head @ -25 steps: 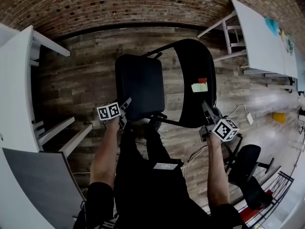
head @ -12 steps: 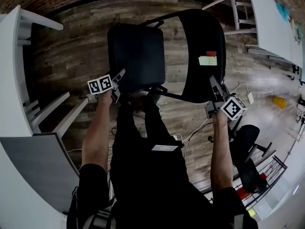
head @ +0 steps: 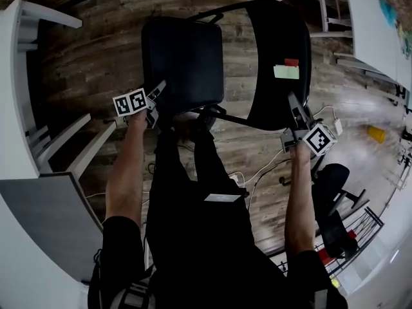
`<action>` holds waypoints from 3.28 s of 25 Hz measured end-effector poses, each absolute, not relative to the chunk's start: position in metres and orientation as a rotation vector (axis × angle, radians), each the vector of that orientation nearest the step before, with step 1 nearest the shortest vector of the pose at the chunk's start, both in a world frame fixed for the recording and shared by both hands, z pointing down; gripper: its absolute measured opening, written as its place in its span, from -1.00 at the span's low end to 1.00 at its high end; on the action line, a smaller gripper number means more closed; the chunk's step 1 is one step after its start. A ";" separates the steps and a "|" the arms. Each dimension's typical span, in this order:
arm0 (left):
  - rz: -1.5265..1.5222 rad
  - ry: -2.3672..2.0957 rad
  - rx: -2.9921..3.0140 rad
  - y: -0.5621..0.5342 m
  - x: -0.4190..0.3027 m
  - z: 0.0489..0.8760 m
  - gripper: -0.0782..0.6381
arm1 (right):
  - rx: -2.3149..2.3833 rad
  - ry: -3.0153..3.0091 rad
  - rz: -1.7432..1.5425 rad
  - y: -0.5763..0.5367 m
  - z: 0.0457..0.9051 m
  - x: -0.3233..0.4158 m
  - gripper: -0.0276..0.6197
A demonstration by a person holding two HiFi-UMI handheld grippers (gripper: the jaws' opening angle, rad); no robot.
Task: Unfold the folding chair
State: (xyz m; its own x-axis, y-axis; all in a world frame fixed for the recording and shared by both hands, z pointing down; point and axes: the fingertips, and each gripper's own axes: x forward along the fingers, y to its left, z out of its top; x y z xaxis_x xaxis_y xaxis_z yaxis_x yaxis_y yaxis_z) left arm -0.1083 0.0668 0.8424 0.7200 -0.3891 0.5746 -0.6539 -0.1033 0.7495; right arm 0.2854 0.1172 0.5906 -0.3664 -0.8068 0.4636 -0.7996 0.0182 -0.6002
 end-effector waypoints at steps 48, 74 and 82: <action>0.768 -1.345 1.950 0.052 -0.160 0.854 0.27 | -1.451 2.120 -1.371 0.129 0.670 0.333 -0.71; 0.294 -0.206 2.131 0.170 0.215 0.673 0.27 | -1.531 2.127 -1.393 0.130 0.672 0.265 -0.70; 0.254 -0.259 2.098 0.171 0.187 0.673 0.27 | -1.544 2.149 -1.388 0.126 0.664 0.214 -0.67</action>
